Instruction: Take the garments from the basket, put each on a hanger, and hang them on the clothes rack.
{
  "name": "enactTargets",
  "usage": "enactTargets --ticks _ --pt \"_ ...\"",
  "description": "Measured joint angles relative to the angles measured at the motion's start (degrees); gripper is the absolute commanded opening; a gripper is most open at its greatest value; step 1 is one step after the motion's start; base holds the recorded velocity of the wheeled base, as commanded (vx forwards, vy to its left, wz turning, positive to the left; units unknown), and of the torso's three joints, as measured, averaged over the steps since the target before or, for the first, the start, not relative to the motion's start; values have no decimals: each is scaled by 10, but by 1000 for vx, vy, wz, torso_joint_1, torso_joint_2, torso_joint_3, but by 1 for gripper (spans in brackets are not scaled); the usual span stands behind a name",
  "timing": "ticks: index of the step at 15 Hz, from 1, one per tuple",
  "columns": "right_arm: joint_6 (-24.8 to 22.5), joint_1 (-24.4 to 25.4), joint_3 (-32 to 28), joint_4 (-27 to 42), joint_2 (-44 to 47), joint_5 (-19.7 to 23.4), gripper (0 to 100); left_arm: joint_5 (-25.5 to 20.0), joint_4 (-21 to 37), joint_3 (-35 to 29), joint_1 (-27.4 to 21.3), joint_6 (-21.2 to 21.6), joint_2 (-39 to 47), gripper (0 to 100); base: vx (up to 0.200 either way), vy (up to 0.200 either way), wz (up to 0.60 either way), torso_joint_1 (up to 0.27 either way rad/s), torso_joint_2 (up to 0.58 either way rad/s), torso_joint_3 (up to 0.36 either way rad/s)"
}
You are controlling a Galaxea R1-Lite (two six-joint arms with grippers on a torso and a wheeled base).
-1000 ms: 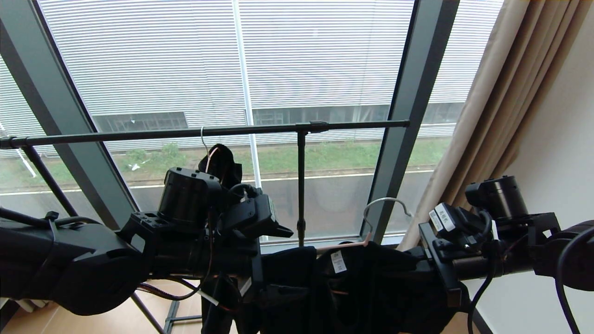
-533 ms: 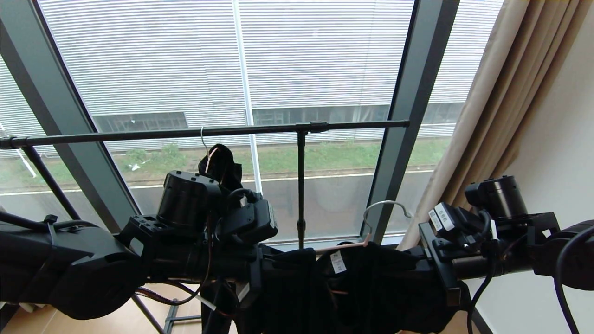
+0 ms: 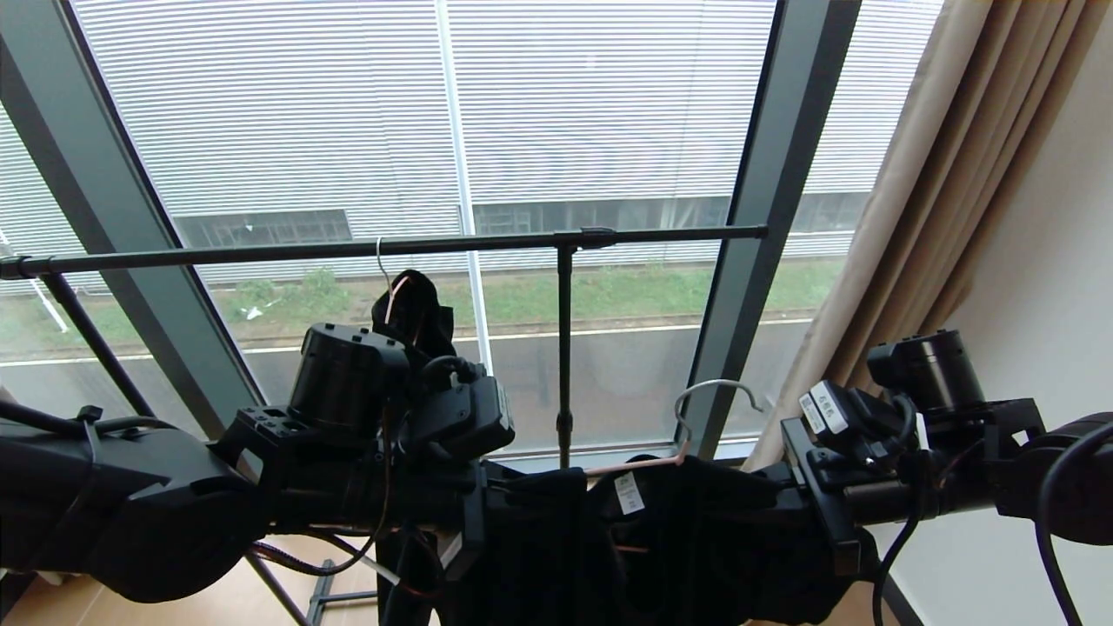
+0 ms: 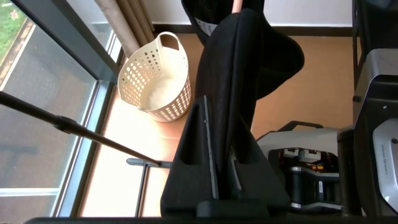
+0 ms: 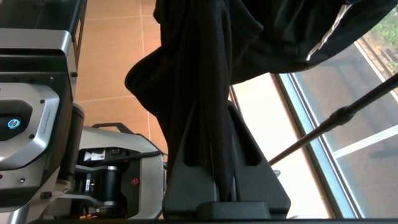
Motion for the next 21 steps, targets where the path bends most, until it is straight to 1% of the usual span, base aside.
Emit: enactTargets --ticks 1,2,6,10,11,13,18,19,21 --pt "0 0 0 0 0 0 0 0 0 1 0 0 0 0 0 0 0 0 0 0" --pt "0 0 0 0 0 0 100 1 0 1 0 0 -1 0 0 0 0 0 0 0" --pt "0 0 -1 0 0 0 100 2 0 6 1 -1 -8 0 0 0 0 0 0 0" --pt "-1 -7 -1 -12 1 1 100 1 0 17 15 -1 -21 0 0 0 0 0 0 0" --pt "-1 -11 -1 -29 1 1 100 2 0 22 18 -1 -26 0 0 0 0 0 0 0" --pt "1 -24 0 -38 1 1 100 1 0 35 23 -1 -41 0 0 0 0 0 0 0" --pt "1 -39 -4 -39 2 0 100 0 0 75 53 -1 -96 0 0 0 0 0 0 0" --pt "0 -39 -4 -39 3 -4 100 0 0 82 59 -1 -108 0 0 0 0 0 0 0" --pt "0 -39 -5 -48 14 -32 100 0 0 98 68 -1 -133 0 0 0 0 0 0 0"
